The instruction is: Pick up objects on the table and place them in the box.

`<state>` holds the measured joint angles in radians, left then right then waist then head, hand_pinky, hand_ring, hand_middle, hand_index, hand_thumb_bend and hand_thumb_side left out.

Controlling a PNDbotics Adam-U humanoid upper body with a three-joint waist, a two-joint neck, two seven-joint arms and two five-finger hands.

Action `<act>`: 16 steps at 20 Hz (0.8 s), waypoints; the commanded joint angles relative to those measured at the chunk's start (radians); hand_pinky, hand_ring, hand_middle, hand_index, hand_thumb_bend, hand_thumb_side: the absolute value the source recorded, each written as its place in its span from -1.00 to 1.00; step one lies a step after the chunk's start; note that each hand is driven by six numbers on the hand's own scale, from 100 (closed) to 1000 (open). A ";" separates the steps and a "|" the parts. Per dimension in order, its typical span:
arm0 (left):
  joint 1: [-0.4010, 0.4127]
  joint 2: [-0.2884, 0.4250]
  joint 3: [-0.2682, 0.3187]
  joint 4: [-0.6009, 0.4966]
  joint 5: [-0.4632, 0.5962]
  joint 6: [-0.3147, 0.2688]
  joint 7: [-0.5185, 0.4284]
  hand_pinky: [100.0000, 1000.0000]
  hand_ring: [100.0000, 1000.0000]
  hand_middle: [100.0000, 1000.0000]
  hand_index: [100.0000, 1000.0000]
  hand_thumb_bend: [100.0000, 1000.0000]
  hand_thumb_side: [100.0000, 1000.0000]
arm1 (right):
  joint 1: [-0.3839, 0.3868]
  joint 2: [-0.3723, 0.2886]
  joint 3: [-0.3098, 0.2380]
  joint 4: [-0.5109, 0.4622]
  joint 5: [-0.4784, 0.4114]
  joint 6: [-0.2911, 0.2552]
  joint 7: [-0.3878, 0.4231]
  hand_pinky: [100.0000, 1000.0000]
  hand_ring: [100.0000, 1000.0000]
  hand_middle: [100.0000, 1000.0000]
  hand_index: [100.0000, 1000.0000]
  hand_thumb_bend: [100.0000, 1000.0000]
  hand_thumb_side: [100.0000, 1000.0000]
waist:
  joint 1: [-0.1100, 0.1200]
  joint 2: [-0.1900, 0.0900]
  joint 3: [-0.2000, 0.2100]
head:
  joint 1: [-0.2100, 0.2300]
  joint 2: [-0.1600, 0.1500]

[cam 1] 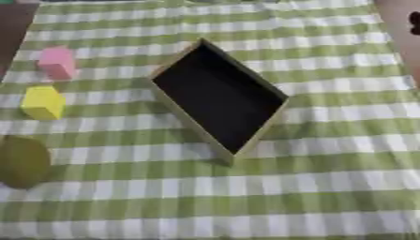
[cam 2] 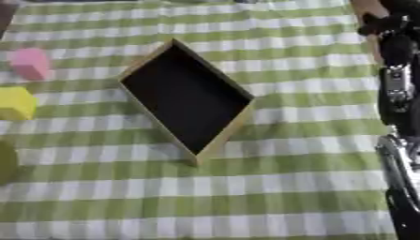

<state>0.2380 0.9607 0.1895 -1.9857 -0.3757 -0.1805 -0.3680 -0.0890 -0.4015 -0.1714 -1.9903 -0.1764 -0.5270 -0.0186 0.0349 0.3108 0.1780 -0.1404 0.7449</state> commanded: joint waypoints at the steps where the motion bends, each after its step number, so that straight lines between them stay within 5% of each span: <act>1: -0.013 0.052 0.010 -0.003 0.001 0.028 -0.041 0.91 0.81 0.75 0.96 -0.14 -1.00 | -0.010 -0.024 -0.003 -0.010 0.005 0.005 -0.002 0.78 0.98 0.05 0.72 -1.00 0.12 | 0.014 0.002 -0.001 | 0.007 -0.009; 16: -0.103 0.064 -0.060 0.139 -0.015 0.051 -0.079 0.82 0.75 0.64 0.91 -0.22 -1.00 | -0.027 -0.007 0.003 -0.010 0.000 0.019 0.005 0.79 0.99 0.04 0.72 -1.00 0.13 | 0.012 0.016 -0.025 | 0.030 -0.019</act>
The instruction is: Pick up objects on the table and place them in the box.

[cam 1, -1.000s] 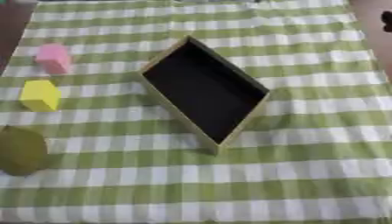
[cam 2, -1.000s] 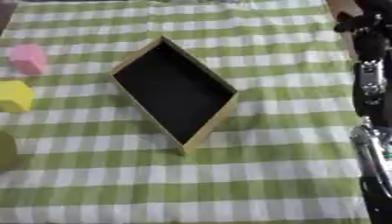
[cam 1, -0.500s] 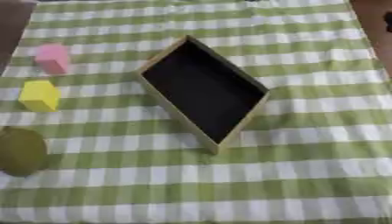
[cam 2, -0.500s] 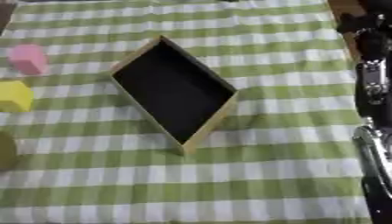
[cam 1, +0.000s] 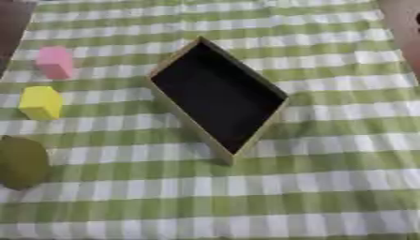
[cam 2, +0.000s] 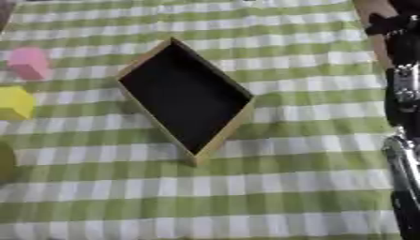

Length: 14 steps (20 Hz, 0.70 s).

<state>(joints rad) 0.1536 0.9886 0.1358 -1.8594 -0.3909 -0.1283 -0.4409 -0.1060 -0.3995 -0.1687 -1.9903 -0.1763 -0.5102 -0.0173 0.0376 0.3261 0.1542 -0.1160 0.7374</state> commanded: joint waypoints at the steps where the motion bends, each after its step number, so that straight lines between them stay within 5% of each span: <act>1: -0.029 0.034 -0.013 0.020 0.003 -0.001 -0.006 0.81 0.74 0.64 0.90 -0.25 -1.00 | -0.011 -0.007 0.001 -0.010 -0.001 0.003 0.005 0.79 0.99 0.04 0.72 -1.00 0.13 | 0.009 0.002 -0.003 | 0.007 -0.012; 14: -0.140 0.009 -0.105 0.080 -0.014 0.008 -0.016 0.76 0.67 0.61 0.89 -0.30 -0.97 | -0.028 0.008 0.010 -0.010 -0.012 0.012 0.022 0.79 1.00 0.04 0.72 -1.00 0.13 | 0.005 0.017 -0.025 | 0.027 -0.023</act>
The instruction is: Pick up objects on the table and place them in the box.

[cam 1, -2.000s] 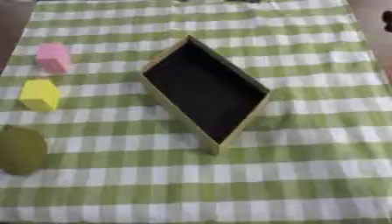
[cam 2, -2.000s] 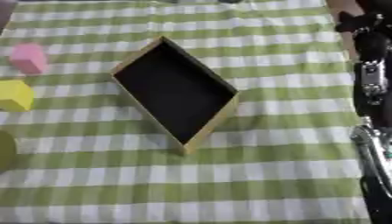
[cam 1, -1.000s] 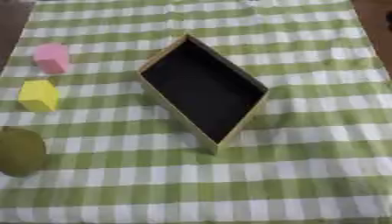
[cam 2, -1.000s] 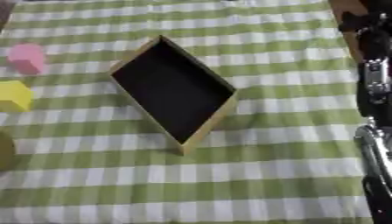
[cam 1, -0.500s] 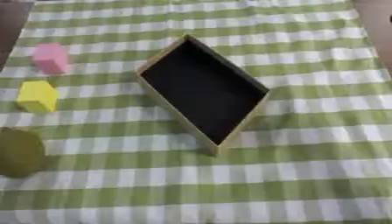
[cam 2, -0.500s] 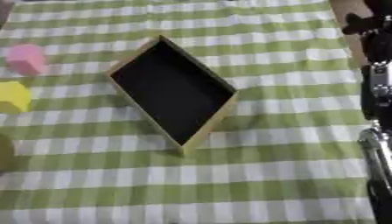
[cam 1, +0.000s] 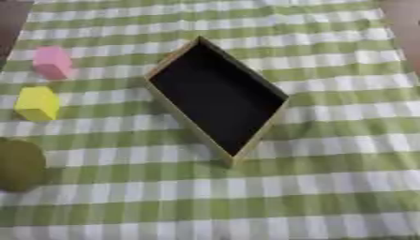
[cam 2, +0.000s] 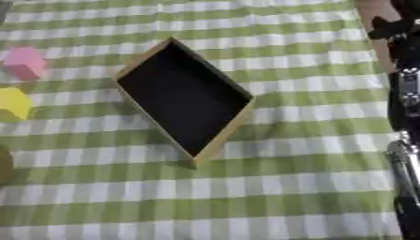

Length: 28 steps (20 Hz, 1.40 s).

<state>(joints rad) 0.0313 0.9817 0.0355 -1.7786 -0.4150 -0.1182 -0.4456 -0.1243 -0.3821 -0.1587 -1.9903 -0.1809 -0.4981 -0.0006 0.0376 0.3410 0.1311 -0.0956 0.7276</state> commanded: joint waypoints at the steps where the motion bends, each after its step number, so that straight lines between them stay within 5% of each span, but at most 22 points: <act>1: -0.027 0.015 -0.011 0.000 0.015 -0.002 -0.018 0.75 0.66 0.59 0.88 -0.32 -0.96 | -0.011 -0.008 0.000 -0.010 -0.008 0.001 0.007 0.79 1.00 0.04 0.72 -1.00 0.13 | 0.005 0.003 -0.003 | 0.007 -0.014; 7: -0.076 0.010 -0.044 0.032 -0.001 0.008 -0.043 0.65 0.58 0.48 0.80 -0.40 -1.00 | -0.018 0.000 0.004 -0.010 -0.014 0.010 0.016 0.80 1.00 0.04 0.72 -1.00 0.14 | 0.007 0.008 -0.011 | 0.015 -0.019; 16: -0.099 -0.006 -0.083 0.043 -0.057 0.009 0.010 0.32 0.19 0.06 0.42 -0.85 -1.00 | -0.023 0.007 0.005 -0.010 -0.018 0.019 0.023 0.80 1.00 0.03 0.72 -1.00 0.14 | 0.010 0.014 -0.016 | 0.022 -0.017; 19: -0.100 -0.016 -0.077 0.020 -0.044 0.009 0.060 0.23 0.09 -0.06 0.29 -0.99 -1.00 | -0.022 0.010 0.004 -0.010 -0.019 0.022 0.025 0.80 1.00 0.02 0.72 -1.00 0.14 | 0.010 0.014 -0.016 | 0.021 -0.016; 28: -0.094 -0.023 -0.016 -0.102 0.011 0.047 0.193 0.08 -0.10 -0.29 0.00 -0.98 -1.00 | -0.018 0.005 -0.002 -0.010 -0.023 0.020 0.021 0.80 1.00 0.02 0.72 -1.00 0.15 | 0.014 0.010 -0.011 | 0.016 -0.015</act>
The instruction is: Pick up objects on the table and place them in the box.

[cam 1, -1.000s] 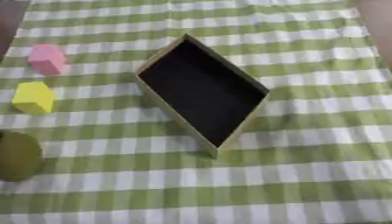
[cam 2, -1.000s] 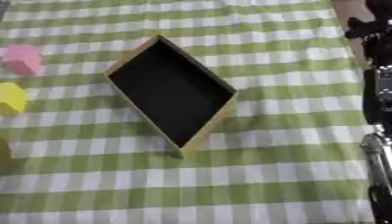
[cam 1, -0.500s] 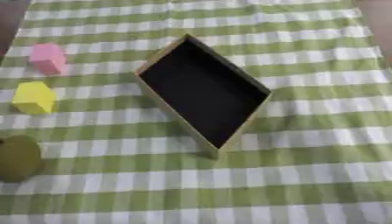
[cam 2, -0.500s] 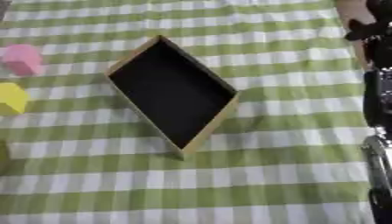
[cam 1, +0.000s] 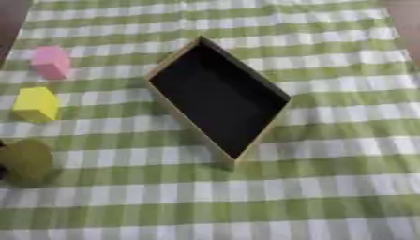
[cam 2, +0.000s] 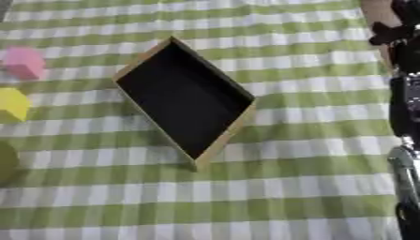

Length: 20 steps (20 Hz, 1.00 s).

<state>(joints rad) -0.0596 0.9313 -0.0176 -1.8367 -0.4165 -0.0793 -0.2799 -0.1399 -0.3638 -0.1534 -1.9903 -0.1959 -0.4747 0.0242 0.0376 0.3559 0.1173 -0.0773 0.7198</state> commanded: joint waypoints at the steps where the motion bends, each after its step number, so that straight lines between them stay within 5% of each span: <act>1: -0.005 0.030 0.045 -0.058 0.011 0.012 0.036 0.08 -0.11 -0.30 -0.02 -0.96 -1.00 | -0.002 -0.014 -0.007 -0.010 -0.008 -0.003 -0.004 0.80 1.00 0.02 0.72 -1.00 0.15 | 0.014 -0.006 0.003 | -0.003 -0.007; 8: -0.074 0.063 0.063 -0.143 0.007 0.021 0.070 0.07 -0.11 -0.26 -0.01 -1.00 -1.00 | 0.002 -0.019 -0.008 -0.010 -0.009 -0.003 -0.005 0.80 1.00 0.02 0.72 -1.00 0.14 | 0.017 -0.011 0.008 | -0.002 0.003; 20: -0.403 0.083 -0.060 -0.152 0.137 0.009 -0.049 0.07 -0.10 -0.22 0.02 -1.00 -1.00 | 0.009 -0.028 -0.003 -0.010 -0.022 -0.001 0.000 0.80 1.00 0.02 0.72 -1.00 0.14 | 0.024 -0.033 -0.009 | 0.024 0.014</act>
<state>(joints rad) -0.4487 0.9911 -0.0761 -1.9839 -0.2981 -0.0720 -0.3119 -0.1294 -0.3661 -0.1534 -1.9903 -0.2074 -0.4754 0.0223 0.0484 0.3547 0.1075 -0.0582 0.7299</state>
